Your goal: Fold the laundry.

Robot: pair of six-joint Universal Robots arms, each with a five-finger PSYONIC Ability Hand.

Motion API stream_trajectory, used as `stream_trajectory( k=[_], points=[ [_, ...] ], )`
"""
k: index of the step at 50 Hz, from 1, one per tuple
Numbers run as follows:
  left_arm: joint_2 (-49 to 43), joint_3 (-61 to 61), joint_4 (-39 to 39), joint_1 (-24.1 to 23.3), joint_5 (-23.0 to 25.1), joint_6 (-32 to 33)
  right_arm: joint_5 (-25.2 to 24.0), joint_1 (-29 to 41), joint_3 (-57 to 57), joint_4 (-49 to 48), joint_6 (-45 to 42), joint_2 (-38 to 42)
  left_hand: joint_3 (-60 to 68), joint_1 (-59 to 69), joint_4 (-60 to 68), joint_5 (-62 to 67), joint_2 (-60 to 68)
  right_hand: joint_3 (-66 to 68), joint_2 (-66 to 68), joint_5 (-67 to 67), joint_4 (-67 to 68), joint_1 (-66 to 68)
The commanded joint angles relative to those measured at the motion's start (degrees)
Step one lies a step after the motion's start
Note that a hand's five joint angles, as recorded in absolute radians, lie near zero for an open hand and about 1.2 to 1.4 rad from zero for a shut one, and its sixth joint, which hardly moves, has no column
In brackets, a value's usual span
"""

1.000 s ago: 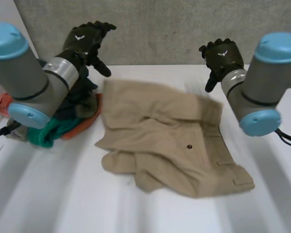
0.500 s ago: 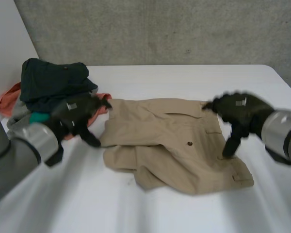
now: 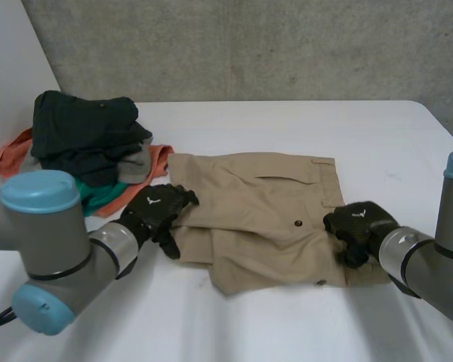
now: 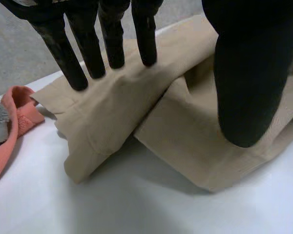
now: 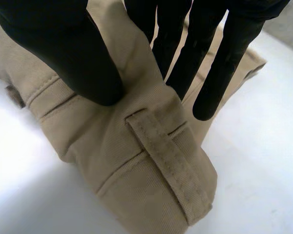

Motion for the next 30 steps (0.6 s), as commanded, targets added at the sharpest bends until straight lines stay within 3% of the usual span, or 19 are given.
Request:
stream_trajectory(
  k=[1, 2, 5, 9, 16, 19, 25, 30],
  points=[
    [-4.9, 6.2, 0.1, -1.1, -1.0, 3.1, 0.2, 1.2, -2.1, -0.2, 0.3, -5.9, 46.7, 45.2, 46.5, 46.4, 46.6, 13.0, 12.8, 13.5, 12.6, 17.6],
    [-5.0, 7.6, -0.5, -1.1, -1.5, 3.1, 0.1, 1.3, -2.6, 0.0, 0.5, -7.9, 58.0, 56.6, 57.8, 57.7, 58.0, 13.0, 12.8, 13.5, 12.6, 17.6],
    [-3.3, 9.2, -2.3, -0.9, -2.9, 2.5, -0.1, 1.5, -3.2, 0.4, 0.6, -10.4, 58.2, 56.7, 58.0, 57.9, 58.1, 13.0, 12.8, 13.5, 12.6, 17.6],
    [5.3, 8.9, -5.3, -0.1, -5.1, -0.1, -0.6, 1.5, -4.8, 2.0, 0.5, -14.5, 58.2, 56.7, 58.0, 57.9, 58.1, 13.0, 12.8, 13.5, 12.6, 17.6],
    [22.6, 5.1, -6.0, 2.4, -3.0, -6.8, -1.6, 0.0, -9.7, 4.8, 0.8, -20.4, 58.2, 56.7, 58.0, 57.9, 58.1, 13.0, 12.8, 13.5, 12.6, 17.6],
    [26.0, 4.5, -6.2, 3.5, -1.2, -9.0, -2.9, 0.1, -11.6, 5.1, 1.9, -20.9, 58.2, 56.7, 58.0, 57.9, 58.1, 13.0, 12.8, 13.5, 12.6, 17.6],
    [23.2, 5.7, -7.3, 5.2, 1.7, -10.9, -4.8, 2.2, -18.1, 5.2, 6.0, -13.8, 58.2, 56.7, 58.0, 57.9, 58.1, 13.0, 12.8, 13.5, 12.6, 17.6],
    [13.4, 9.5, -7.8, 5.1, 1.5, -8.8, -2.4, 5.7, -25.0, 5.1, 4.9, -1.6, 58.2, 56.7, 58.0, 57.9, 58.1, 13.0, 12.8, 13.5, 12.6, 17.6]
  ],
)
